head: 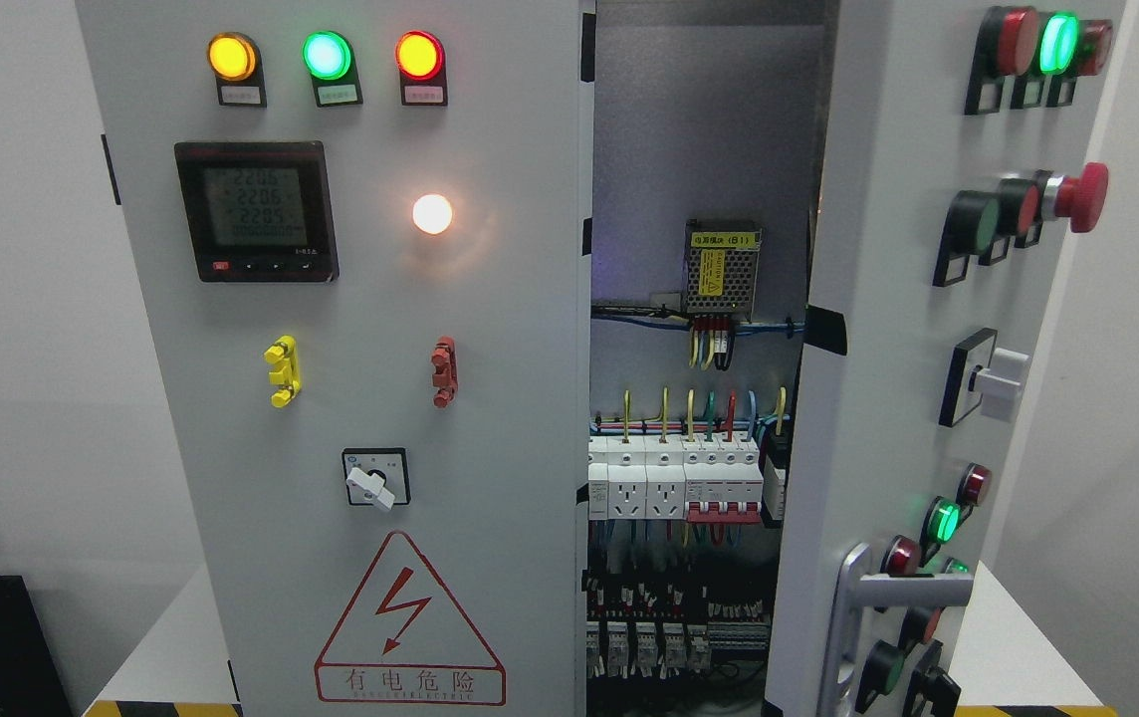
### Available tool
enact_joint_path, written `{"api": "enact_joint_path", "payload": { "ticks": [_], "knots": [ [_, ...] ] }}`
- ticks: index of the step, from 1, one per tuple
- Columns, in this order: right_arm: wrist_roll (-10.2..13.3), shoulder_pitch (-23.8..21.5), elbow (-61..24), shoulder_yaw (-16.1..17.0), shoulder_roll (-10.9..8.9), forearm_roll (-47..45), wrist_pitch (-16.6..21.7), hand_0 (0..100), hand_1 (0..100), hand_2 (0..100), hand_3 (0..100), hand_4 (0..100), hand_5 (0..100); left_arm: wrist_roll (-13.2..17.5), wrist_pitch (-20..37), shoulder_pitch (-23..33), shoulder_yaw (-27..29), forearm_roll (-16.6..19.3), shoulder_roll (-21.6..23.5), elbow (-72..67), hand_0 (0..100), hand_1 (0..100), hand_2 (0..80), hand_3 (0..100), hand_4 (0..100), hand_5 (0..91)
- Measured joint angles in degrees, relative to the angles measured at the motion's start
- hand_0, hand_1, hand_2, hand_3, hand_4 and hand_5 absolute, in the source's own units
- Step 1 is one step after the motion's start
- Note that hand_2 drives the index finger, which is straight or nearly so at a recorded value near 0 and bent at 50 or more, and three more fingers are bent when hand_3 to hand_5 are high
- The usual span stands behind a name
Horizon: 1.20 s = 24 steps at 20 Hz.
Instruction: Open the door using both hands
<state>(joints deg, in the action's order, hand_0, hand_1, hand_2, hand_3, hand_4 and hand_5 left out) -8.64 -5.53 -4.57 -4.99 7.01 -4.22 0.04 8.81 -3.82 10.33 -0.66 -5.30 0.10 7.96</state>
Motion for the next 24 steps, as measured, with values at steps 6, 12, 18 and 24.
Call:
{"api": "enact_joint_path", "payload": {
  "ticks": [6, 12, 18, 24],
  "knots": [
    [-0.1, 0.0, 0.0, 0.0, 0.0, 0.0, 0.0, 12, 39, 0, 0, 0, 0, 7.0, 3.4, 16.3, 1.9, -4.9, 3.9, 17.4, 12, 39, 0.0, 0, 0, 0.0],
    [-0.1, 0.0, 0.0, 0.0, 0.0, 0.0, 0.0, 12, 39, 0, 0, 0, 0, 10.7, 8.9, 32.9, 7.9, -21.6, 11.4, 41.7, 12, 39, 0.0, 0, 0, 0.0],
    [-0.1, 0.0, 0.0, 0.0, 0.0, 0.0, 0.0, 12, 39, 0, 0, 0, 0, 15.3, 16.3, 44.0, 16.7, -49.7, 26.6, 58.8, 12, 39, 0.0, 0, 0, 0.0],
    [-0.1, 0.0, 0.0, 0.0, 0.0, 0.0, 0.0, 12, 39, 0, 0, 0, 0, 26.1, 17.3, 48.1, 26.0, -67.1, 42.1, 68.0, 12, 39, 0.0, 0, 0, 0.0]
  ]
}}
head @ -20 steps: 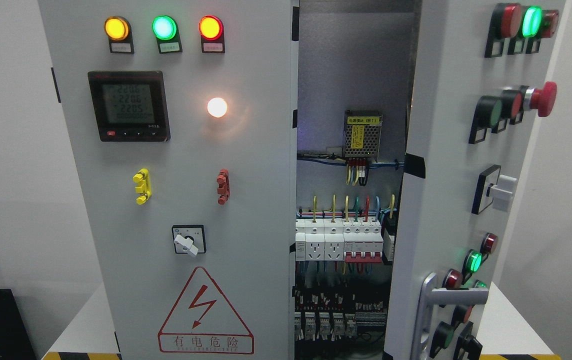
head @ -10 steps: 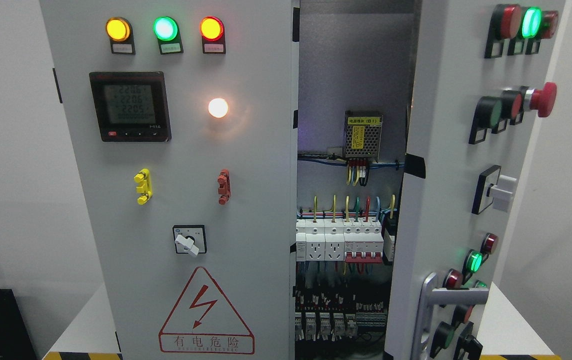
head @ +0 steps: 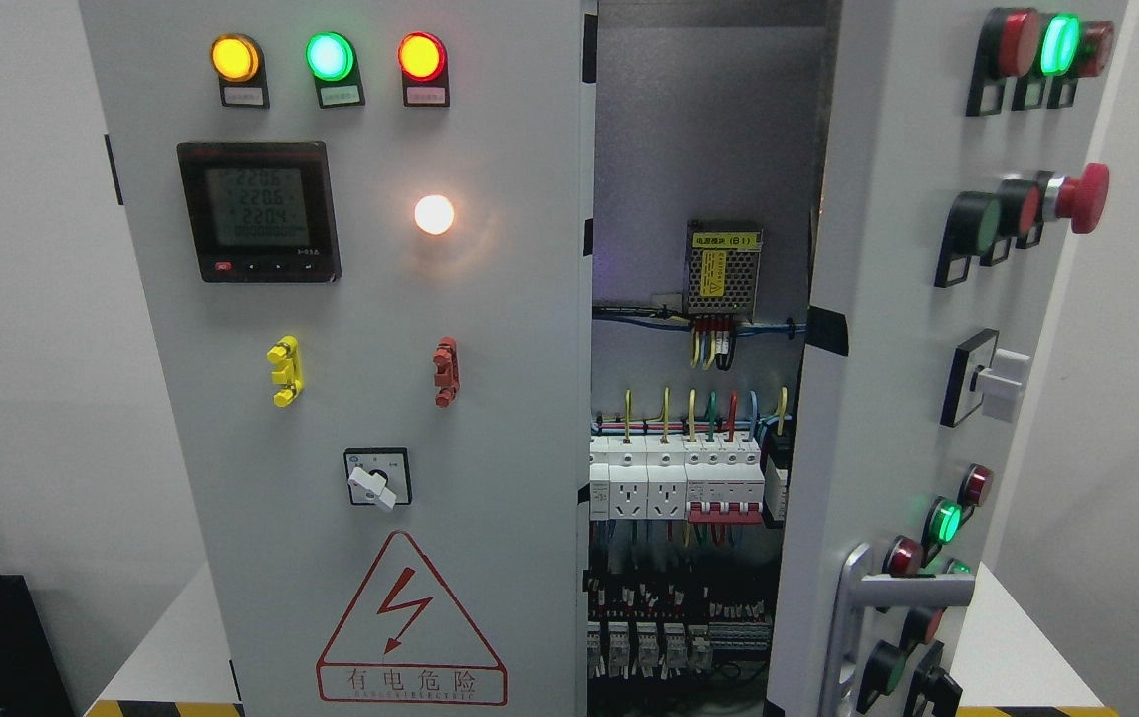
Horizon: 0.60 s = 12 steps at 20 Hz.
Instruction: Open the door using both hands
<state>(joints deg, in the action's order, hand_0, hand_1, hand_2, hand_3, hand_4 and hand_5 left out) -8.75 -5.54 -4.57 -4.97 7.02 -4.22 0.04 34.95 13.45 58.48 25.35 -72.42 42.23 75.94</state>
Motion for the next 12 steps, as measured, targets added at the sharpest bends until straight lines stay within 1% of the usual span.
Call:
{"api": "enact_joint_path", "payload": {
  "ticks": [3, 5, 6, 9, 12],
  "knots": [
    [0.0, 0.0, 0.0, 0.0, 0.0, 0.0, 0.0, 12, 39, 0, 0, 0, 0, 5.3, 0.1, 0.8, 4.0, -6.1, 7.1, 2.9, 12, 39, 0.0, 0, 0, 0.0],
    [0.0, 0.0, 0.0, 0.0, 0.0, 0.0, 0.0, 12, 39, 0, 0, 0, 0, 8.7, 0.2, 1.1, 6.3, -9.5, 11.7, 4.4, 12, 39, 0.0, 0, 0, 0.0],
    [0.0, 0.0, 0.0, 0.0, 0.0, 0.0, 0.0, 12, 39, 0, 0, 0, 0, 9.8, 0.2, 1.1, 7.3, -10.9, 13.9, 5.1, 12, 39, 0.0, 0, 0, 0.0],
    [0.0, 0.0, 0.0, 0.0, 0.01, 0.0, 0.0, 12, 39, 0, 0, 0, 0, 12.2, 0.2, -0.6, 9.8, -13.9, 19.6, 6.7, 12, 39, 0.0, 0, 0, 0.0],
    [0.0, 0.0, 0.0, 0.0, 0.01, 0.0, 0.0, 12, 39, 0, 0, 0, 0, 12.9, 0.3, -3.7, 11.8, -15.7, 24.3, 8.3, 12, 39, 0.0, 0, 0, 0.0]
  ]
}}
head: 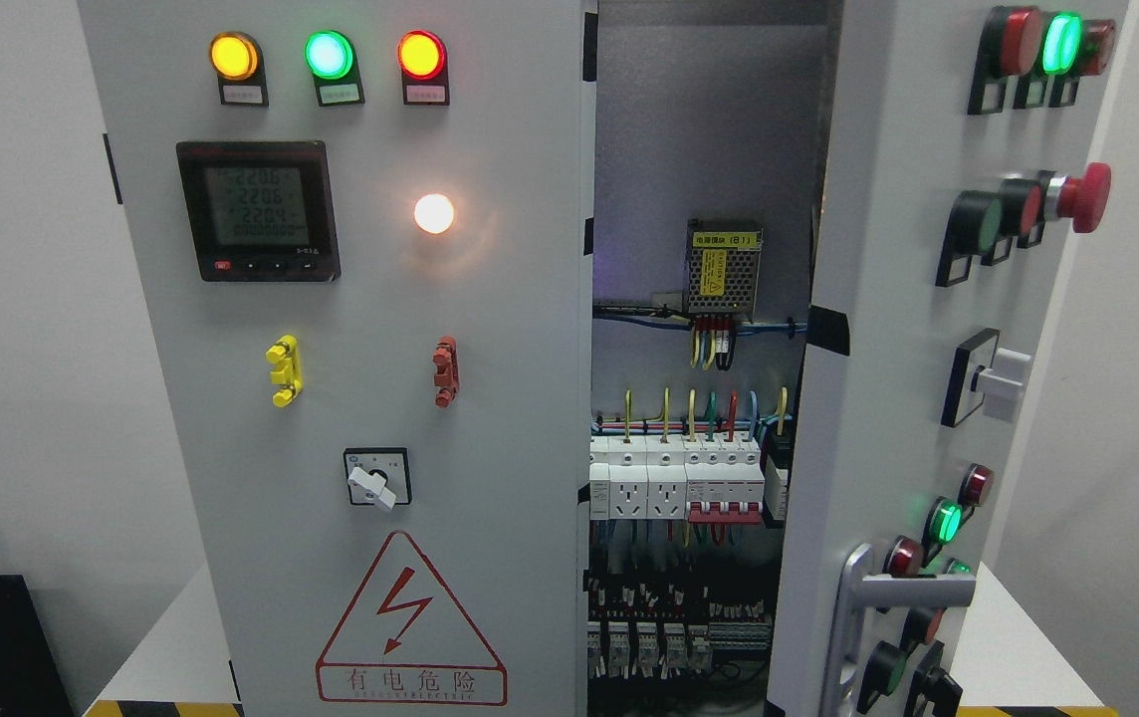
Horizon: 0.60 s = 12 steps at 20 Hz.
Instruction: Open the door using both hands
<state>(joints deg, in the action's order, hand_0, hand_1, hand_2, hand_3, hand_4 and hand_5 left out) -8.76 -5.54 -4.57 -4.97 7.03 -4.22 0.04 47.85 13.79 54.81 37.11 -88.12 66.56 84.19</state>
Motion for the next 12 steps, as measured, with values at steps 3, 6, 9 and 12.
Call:
{"api": "enact_joint_path", "payload": {
  "ticks": [3, 6, 9, 12],
  "knots": [
    [0.0, 0.0, 0.0, 0.0, 0.0, 0.0, 0.0, 12, 39, 0, 0, 0, 0, 0.3, 0.0, -3.9, 1.0, -0.9, 4.1, 1.1, 12, 39, 0.0, 0, 0, 0.0],
    [0.0, 0.0, 0.0, 0.0, 0.0, 0.0, 0.0, 12, 39, 0, 0, 0, 0, 0.3, -0.7, -14.5, -2.5, -1.0, 7.3, 2.3, 12, 39, 0.0, 0, 0, 0.0],
    [0.0, 0.0, 0.0, 0.0, 0.0, 0.0, 0.0, 12, 39, 0, 0, 0, 0, 0.4, -0.9, -35.2, -14.2, -0.7, 9.9, 3.3, 12, 39, 0.0, 0, 0, 0.0],
    [0.0, 0.0, 0.0, 0.0, 0.0, 0.0, 0.0, 12, 39, 0, 0, 0, 0, 0.4, -1.1, -59.7, -30.2, -0.6, 11.8, 4.6, 12, 39, 0.0, 0, 0, 0.0]
  ]
}}
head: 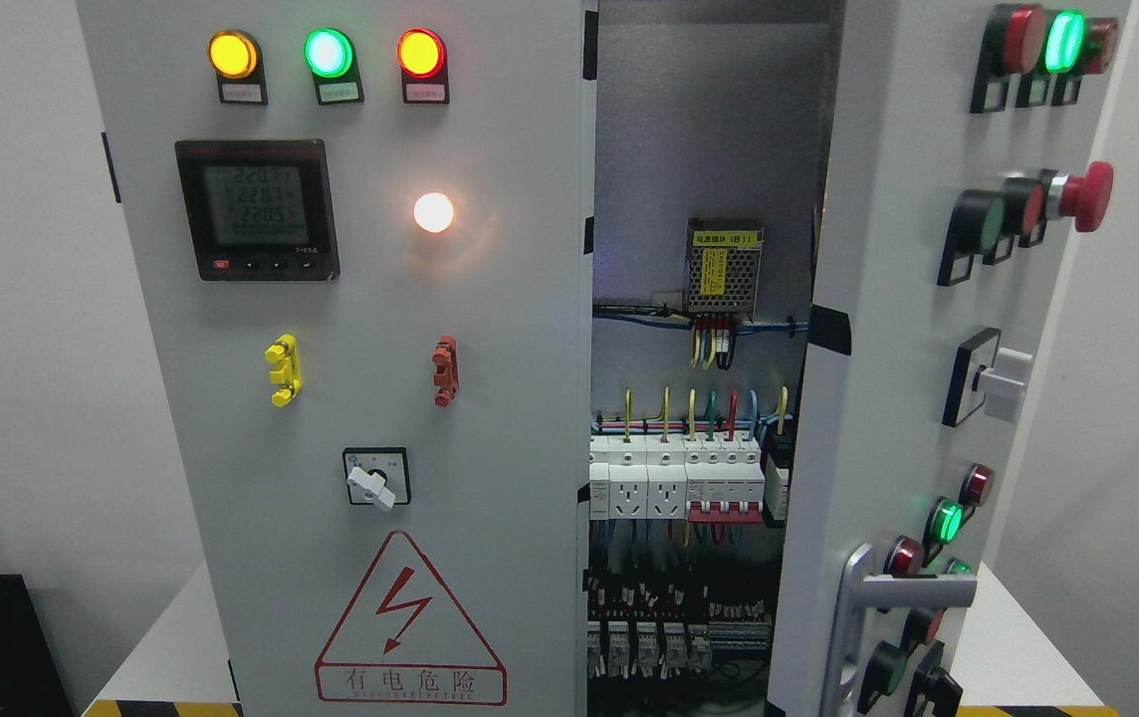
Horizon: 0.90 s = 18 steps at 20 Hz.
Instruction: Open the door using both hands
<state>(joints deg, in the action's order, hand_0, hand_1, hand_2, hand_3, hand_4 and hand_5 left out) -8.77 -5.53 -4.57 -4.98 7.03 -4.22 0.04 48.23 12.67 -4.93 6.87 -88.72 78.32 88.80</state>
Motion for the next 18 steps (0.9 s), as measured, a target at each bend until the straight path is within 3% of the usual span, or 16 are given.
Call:
{"api": "enact_joint_path", "payload": {
  "ticks": [4, 11, 15, 18],
  "knots": [
    [0.0, 0.0, 0.0, 0.0, 0.0, 0.0, 0.0, 12, 39, 0, 0, 0, 0, 0.2, -2.3, -25.2, -20.4, 0.1, 1.3, 1.9, 12, 39, 0.0, 0, 0, 0.0],
    [-0.1, 0.0, 0.0, 0.0, 0.0, 0.0, 0.0, 12, 39, 0, 0, 0, 0, -0.1, -13.1, -58.8, -51.8, -0.6, 1.6, 6.4, 12, 39, 0.0, 0, 0, 0.0],
    [-0.2, 0.0, 0.0, 0.0, 0.0, 0.0, 0.0, 12, 39, 0, 0, 0, 0, -0.8, -14.9, -70.4, -65.7, -3.2, -0.2, 7.9, 12, 39, 0.0, 0, 0, 0.0],
    [-0.2, 0.0, 0.0, 0.0, 0.0, 0.0, 0.0, 12, 39, 0, 0, 0, 0, -3.5, -15.5, -75.7, -73.4, -7.1, -2.1, 8.6, 12, 39, 0.0, 0, 0, 0.0]
  ]
}}
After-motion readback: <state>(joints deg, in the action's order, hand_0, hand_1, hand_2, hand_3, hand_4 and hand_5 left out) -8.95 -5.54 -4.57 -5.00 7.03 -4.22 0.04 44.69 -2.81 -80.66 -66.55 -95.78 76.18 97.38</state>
